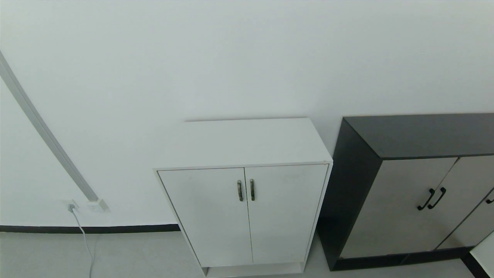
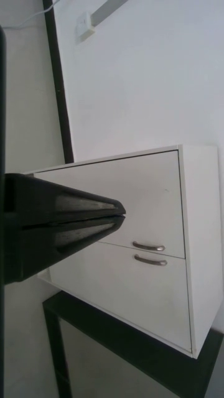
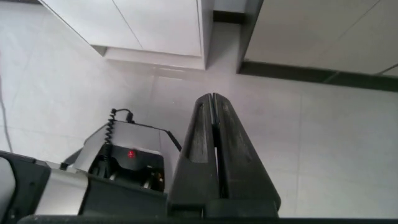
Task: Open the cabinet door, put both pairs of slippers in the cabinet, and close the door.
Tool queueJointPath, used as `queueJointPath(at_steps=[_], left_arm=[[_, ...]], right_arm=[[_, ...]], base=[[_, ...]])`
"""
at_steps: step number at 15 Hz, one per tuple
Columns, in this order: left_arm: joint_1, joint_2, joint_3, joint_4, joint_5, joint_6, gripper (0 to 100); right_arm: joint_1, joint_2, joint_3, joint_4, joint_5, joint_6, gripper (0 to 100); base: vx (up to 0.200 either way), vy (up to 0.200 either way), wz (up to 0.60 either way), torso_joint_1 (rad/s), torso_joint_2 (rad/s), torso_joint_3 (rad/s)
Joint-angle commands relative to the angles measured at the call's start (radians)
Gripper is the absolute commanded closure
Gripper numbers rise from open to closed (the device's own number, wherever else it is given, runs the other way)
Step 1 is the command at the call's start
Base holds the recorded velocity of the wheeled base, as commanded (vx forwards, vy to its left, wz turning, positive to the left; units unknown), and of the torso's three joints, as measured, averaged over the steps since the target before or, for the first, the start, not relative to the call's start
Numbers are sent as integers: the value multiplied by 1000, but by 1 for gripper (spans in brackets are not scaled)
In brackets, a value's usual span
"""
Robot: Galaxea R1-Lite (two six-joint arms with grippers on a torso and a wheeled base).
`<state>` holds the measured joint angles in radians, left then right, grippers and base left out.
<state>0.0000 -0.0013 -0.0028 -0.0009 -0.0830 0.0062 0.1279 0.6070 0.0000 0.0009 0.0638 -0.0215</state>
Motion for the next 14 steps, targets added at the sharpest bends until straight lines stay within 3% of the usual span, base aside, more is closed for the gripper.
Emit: queueJointPath(at_steps=[1,6,14], left_arm=[[0,1,1,-1,0,0,100],[0,1,0,-1,0,0,100],[0,1,0,-1,0,0,100]], right_arm=[[-8,-7,0,1,-7,14,100],[-168,-121,0,1,-9,15,100],[-155,-532,0,1,-9,17,100]], base=[[0,0,0,0,0,0],[0,0,0,0,0,0],[0,0,0,0,0,0]])
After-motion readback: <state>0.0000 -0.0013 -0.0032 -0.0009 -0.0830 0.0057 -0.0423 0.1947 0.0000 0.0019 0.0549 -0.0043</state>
